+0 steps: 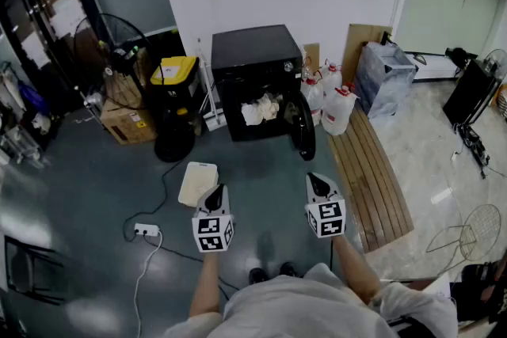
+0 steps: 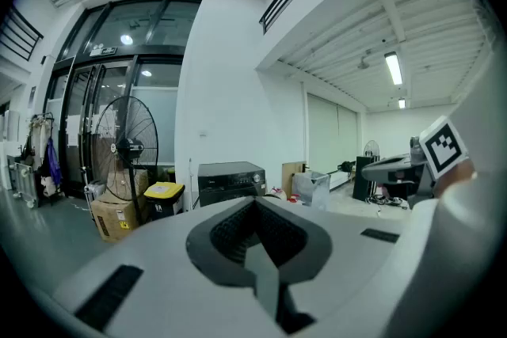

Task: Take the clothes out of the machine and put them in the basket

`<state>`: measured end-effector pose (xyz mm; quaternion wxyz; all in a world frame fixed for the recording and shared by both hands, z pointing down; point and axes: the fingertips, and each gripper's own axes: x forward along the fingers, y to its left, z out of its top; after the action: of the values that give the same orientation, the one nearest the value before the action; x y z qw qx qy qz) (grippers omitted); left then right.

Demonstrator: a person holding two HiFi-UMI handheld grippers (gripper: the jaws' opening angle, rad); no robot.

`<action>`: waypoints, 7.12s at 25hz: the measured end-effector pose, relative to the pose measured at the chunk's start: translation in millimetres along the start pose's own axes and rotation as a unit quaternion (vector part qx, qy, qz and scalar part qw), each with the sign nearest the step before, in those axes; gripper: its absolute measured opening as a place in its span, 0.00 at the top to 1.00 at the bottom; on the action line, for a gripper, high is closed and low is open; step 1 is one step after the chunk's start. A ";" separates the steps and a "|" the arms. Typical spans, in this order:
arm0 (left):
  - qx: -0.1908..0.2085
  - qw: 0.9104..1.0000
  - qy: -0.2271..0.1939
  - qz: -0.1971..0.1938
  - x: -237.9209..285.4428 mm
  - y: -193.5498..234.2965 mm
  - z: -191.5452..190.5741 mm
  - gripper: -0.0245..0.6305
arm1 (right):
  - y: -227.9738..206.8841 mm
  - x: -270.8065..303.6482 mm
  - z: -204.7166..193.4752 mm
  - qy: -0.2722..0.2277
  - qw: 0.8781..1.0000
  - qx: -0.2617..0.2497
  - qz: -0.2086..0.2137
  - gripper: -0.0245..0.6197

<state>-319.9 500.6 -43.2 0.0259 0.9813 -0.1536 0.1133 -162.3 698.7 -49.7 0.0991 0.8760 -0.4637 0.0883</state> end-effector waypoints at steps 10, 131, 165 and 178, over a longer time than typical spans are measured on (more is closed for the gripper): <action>-0.004 1.000 0.004 0.008 15.8 -16.5 -1.9 0.94 | -22.5 5.7 -8.9 0.001 1.000 -0.004 0.004 0.93; -0.039 0.988 0.147 0.012 728.0 328.3 -250.1 0.94 | -75.2 829.6 -248.6 0.147 0.981 -0.051 0.113 0.93; -0.036 0.993 0.109 -0.039 862.2 310.0 -429.1 0.94 | -221.8 1050.1 -467.7 0.156 0.986 -0.030 -0.057 0.28; -0.023 0.992 0.104 -0.061 888.9 300.5 -448.5 0.94 | -240.1 1070.8 -515.8 0.208 0.975 0.001 -0.074 0.45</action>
<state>315.6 -9.7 602.7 0.0714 0.9707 -0.0930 0.2098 598.2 111.5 690.0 0.1991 0.8706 -0.3665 0.2611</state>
